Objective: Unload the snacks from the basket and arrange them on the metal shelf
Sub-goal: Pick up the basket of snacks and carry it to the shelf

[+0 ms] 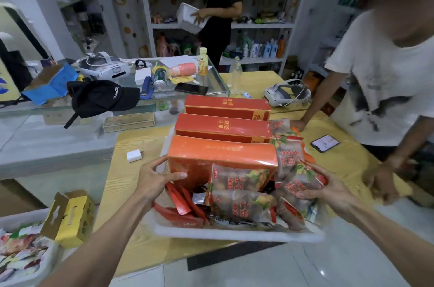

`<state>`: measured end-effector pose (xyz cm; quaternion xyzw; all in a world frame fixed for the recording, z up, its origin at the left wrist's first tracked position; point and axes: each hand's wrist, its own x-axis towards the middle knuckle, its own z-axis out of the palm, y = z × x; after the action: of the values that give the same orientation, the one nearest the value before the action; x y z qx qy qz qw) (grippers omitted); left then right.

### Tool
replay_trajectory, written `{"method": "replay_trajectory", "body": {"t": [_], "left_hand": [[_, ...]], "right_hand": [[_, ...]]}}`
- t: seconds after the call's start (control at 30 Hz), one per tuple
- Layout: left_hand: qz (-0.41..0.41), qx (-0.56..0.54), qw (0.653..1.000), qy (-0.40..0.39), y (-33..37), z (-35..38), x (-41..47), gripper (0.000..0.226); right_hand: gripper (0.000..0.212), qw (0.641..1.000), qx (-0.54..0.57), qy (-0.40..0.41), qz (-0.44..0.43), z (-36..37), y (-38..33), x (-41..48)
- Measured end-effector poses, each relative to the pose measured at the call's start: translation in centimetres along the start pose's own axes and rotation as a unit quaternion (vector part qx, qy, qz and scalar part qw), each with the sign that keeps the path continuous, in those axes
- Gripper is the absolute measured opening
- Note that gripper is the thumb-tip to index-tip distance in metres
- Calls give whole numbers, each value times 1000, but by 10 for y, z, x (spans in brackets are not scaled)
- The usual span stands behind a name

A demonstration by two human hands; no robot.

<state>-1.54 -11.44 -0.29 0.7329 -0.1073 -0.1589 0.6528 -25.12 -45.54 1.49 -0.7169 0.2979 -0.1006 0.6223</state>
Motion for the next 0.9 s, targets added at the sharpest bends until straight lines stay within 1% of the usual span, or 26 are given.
{"method": "replay_trajectory", "body": {"t": [0.1,0.17,0.27,0.3,0.37,0.43,0.5,0.67,0.73,0.83,0.9], "left_hand": [[19,5,999,-35,11,6,-12,74],[35,5,997,-65,17,10,-21,70],[44,15,992,-114,26,19,-39,72],[46,18,990,-130,29,24,-46,71],[50,30,986,-158,33,35,-60,65],[48,39,981,-184,36,47,-74,69],[47,48,975,-213,40,62,-90,77],[58,47,954,-292,46,108,-125,82],[61,48,945,-317,50,130,-139,80],[73,55,931,-354,56,169,-164,77],[79,66,920,-377,57,199,-182,79]], "right_hand": [[86,999,4,50,-10,-5,-1,-50],[88,996,7,86,3,-10,2,-85],[85,989,30,139,39,-16,8,-140],[86,987,36,154,44,-18,12,-158],[98,982,42,176,60,-24,20,-193],[107,977,47,193,74,-31,25,-227],[105,972,50,216,85,-38,28,-261],[117,953,72,280,95,-62,45,-334],[113,945,84,300,98,-74,52,-361],[99,937,83,325,100,-93,64,-401],[92,927,91,348,102,-106,75,-428]]}}
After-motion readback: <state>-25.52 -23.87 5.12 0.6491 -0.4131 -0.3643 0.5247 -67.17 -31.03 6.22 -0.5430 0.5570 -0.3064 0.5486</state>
